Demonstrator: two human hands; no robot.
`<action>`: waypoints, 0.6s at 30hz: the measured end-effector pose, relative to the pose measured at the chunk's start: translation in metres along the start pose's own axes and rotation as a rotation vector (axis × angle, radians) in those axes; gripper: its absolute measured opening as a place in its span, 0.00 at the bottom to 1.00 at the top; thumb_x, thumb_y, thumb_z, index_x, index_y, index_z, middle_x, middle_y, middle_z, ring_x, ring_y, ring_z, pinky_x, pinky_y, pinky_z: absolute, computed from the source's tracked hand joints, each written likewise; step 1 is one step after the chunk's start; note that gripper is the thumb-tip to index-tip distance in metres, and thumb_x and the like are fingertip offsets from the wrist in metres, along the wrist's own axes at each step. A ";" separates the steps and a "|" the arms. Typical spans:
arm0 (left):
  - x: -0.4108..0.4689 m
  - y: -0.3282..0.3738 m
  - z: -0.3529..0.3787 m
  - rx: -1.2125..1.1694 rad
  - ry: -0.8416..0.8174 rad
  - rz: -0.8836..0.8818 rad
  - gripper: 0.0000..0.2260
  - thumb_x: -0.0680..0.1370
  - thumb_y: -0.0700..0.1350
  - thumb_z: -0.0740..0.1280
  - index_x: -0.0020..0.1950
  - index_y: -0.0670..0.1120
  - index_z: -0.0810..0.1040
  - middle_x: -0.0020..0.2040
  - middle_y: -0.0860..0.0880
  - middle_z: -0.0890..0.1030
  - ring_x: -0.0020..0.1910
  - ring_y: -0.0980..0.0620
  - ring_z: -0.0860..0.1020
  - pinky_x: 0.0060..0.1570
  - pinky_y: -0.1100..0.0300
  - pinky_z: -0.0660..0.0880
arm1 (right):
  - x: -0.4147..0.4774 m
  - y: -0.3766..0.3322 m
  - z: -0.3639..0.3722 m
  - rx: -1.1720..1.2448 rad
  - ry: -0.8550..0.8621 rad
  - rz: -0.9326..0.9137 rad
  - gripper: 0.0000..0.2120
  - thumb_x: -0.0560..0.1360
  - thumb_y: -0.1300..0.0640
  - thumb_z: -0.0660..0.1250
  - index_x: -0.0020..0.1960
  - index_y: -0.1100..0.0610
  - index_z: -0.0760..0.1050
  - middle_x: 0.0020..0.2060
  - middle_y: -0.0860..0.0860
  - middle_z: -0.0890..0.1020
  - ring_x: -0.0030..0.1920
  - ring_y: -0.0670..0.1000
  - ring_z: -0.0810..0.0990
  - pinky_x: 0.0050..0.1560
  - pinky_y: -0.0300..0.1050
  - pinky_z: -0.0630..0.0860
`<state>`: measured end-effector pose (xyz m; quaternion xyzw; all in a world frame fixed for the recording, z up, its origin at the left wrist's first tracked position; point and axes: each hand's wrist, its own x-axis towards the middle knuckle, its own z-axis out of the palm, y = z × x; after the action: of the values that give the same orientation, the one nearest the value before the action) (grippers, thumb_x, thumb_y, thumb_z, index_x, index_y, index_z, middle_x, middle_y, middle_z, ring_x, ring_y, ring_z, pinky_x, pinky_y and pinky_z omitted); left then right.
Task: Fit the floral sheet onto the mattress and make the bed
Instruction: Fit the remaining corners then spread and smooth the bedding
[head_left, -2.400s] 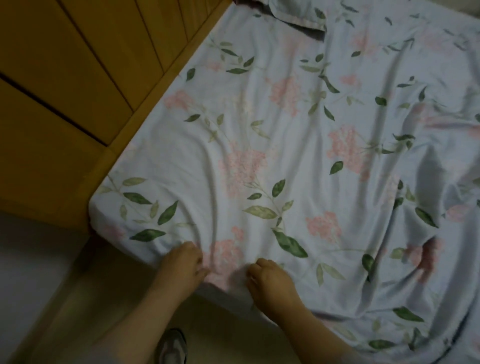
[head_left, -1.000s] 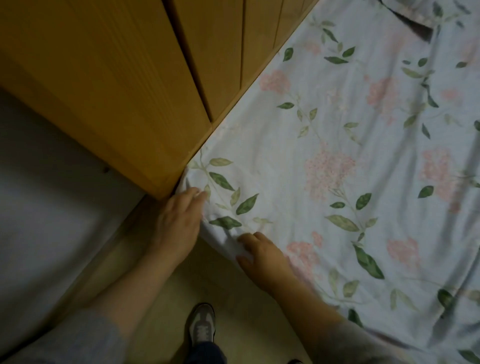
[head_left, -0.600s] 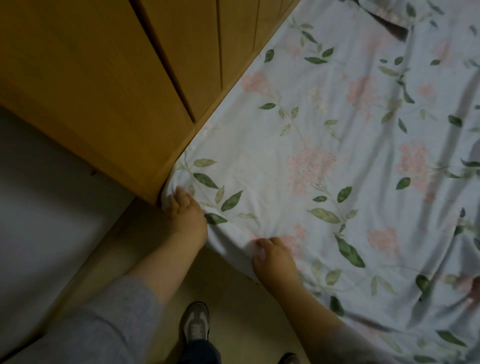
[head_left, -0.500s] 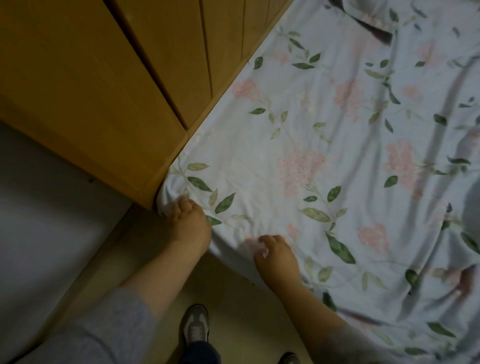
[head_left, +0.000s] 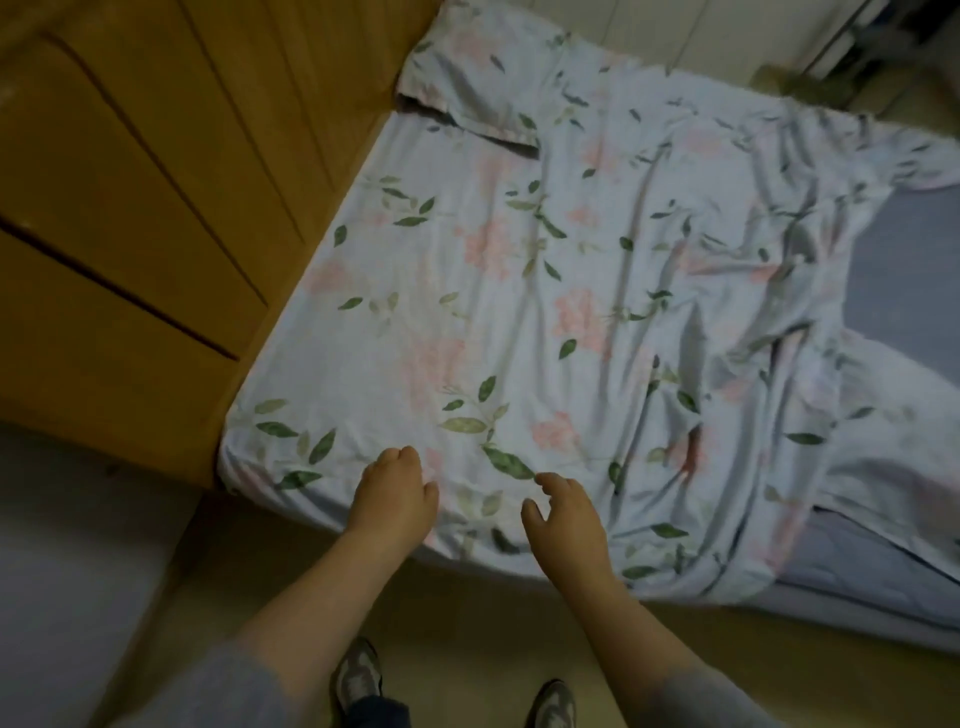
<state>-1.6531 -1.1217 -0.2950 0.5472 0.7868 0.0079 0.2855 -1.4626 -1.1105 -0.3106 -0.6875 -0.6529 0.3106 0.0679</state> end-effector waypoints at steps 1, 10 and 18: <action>-0.008 0.014 -0.002 -0.004 -0.002 0.020 0.15 0.80 0.51 0.58 0.60 0.42 0.70 0.60 0.42 0.73 0.56 0.45 0.74 0.55 0.55 0.72 | -0.007 0.008 -0.014 0.016 0.008 0.015 0.20 0.78 0.52 0.61 0.69 0.53 0.68 0.63 0.52 0.74 0.60 0.52 0.75 0.58 0.46 0.72; -0.073 0.227 -0.003 -0.006 0.003 0.251 0.15 0.80 0.49 0.58 0.60 0.40 0.71 0.59 0.40 0.73 0.55 0.42 0.74 0.52 0.54 0.73 | -0.050 0.134 -0.196 0.162 0.178 0.069 0.21 0.79 0.52 0.60 0.70 0.54 0.66 0.65 0.53 0.72 0.59 0.53 0.75 0.54 0.45 0.74; -0.116 0.423 0.046 0.049 -0.067 0.463 0.15 0.80 0.49 0.58 0.60 0.40 0.71 0.60 0.40 0.72 0.55 0.42 0.74 0.52 0.55 0.71 | -0.084 0.281 -0.328 0.211 0.305 0.229 0.21 0.78 0.52 0.62 0.69 0.55 0.67 0.64 0.55 0.74 0.62 0.55 0.73 0.61 0.53 0.73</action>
<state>-1.2418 -1.0666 -0.1451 0.7196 0.6305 0.0356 0.2886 -1.0499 -1.1263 -0.1606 -0.7855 -0.5164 0.2750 0.2017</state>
